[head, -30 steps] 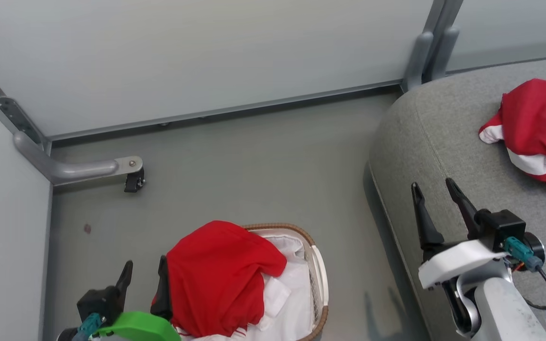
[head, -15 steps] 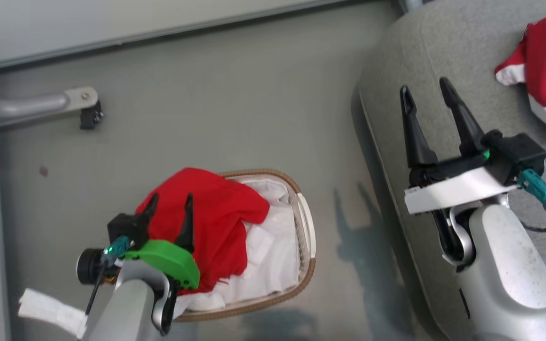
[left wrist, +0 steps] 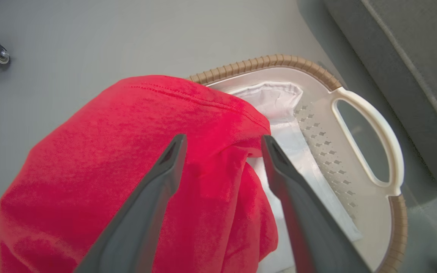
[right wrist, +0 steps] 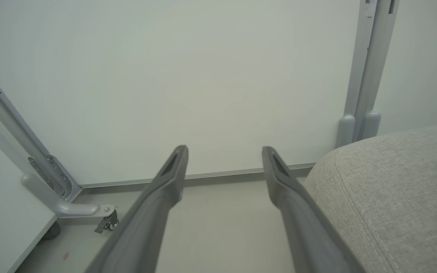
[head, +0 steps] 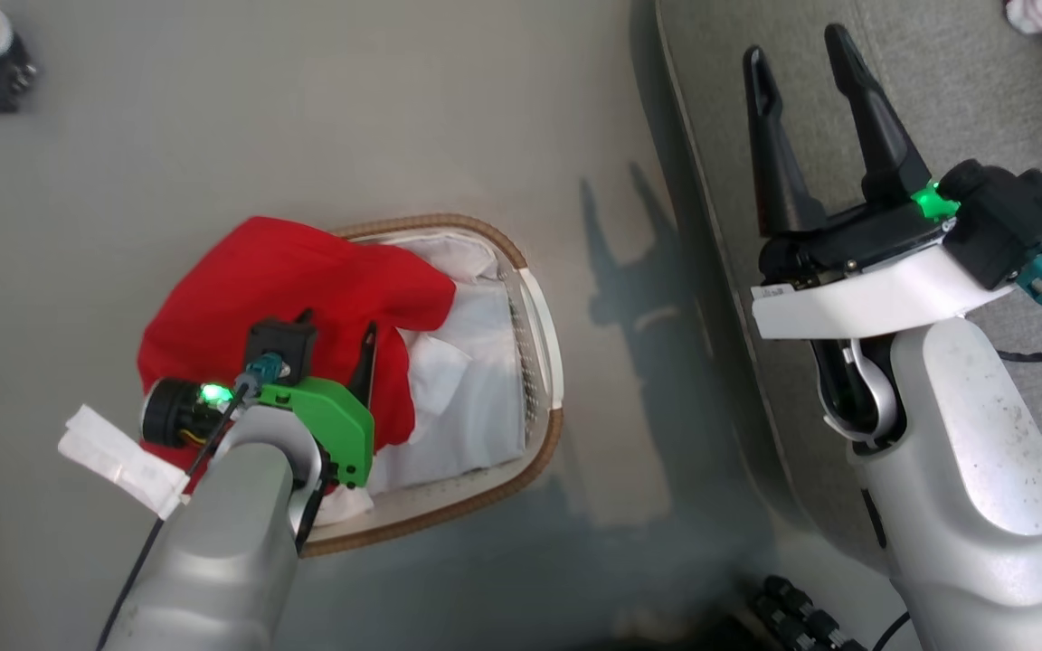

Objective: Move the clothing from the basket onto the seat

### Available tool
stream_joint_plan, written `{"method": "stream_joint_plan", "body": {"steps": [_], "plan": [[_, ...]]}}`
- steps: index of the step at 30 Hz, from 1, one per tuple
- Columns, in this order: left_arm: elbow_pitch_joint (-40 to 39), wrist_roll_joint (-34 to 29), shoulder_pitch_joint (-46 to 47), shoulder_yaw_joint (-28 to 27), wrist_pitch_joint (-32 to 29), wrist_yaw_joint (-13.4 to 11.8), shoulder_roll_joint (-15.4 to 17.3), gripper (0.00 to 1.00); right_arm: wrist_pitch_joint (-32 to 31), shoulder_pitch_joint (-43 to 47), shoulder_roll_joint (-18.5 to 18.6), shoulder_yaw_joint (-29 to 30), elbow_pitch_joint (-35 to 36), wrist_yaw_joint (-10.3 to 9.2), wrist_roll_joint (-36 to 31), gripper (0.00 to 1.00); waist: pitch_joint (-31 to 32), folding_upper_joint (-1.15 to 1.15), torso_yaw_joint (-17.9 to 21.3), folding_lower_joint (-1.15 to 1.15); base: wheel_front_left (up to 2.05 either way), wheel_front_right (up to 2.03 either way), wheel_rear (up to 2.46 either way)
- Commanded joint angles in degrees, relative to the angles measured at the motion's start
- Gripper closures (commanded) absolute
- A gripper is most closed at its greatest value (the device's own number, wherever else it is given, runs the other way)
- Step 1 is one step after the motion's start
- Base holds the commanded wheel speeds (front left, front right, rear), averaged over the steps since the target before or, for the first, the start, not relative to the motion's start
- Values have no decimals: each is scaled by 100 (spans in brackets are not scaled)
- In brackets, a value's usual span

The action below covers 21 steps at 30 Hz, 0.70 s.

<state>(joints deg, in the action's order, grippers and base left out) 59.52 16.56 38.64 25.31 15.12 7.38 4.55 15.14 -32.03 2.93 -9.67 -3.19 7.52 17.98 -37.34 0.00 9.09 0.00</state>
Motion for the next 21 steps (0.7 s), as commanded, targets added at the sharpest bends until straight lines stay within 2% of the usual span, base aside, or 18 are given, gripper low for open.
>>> {"method": "stream_joint_plan", "body": {"steps": [1, 8, 18, 19, 20, 21], "plan": [[164, -22, 230, 113, -33, 15, 88, 0, 2, -132, 4, -39, 86, -6, 53, 0, -676, 0, 386, 0, 0, 0, 0], [788, 32, 727, 555, -160, 16, 201, 0, 1, -328, 4, -206, 324, -6, 177, 0, -1076, 0, 553, 0, 0, 0, 0], [1300, -13, 1051, 755, -567, -71, 376, 0, 1, -496, 6, -413, 543, -6, 283, 0, -1325, 0, 689, 0, 0, 0, 0], [1322, 14, 1034, 767, -614, -58, 375, 4, 1, -493, 6, -442, 543, -6, 294, 0, -1316, 0, 710, 0, 0, 0, 0], [1333, 24, 1007, 776, -603, -52, 368, 69, 1, -484, 7, -459, 523, -6, 296, 0, -1286, 0, 722, 0, 0, 0, 0], [1347, 60, 960, 769, -597, -43, 343, 100, 2, -460, 9, -472, 487, -6, 300, 0, -1237, 0, 726, 0, 0, 0, 0]]}}
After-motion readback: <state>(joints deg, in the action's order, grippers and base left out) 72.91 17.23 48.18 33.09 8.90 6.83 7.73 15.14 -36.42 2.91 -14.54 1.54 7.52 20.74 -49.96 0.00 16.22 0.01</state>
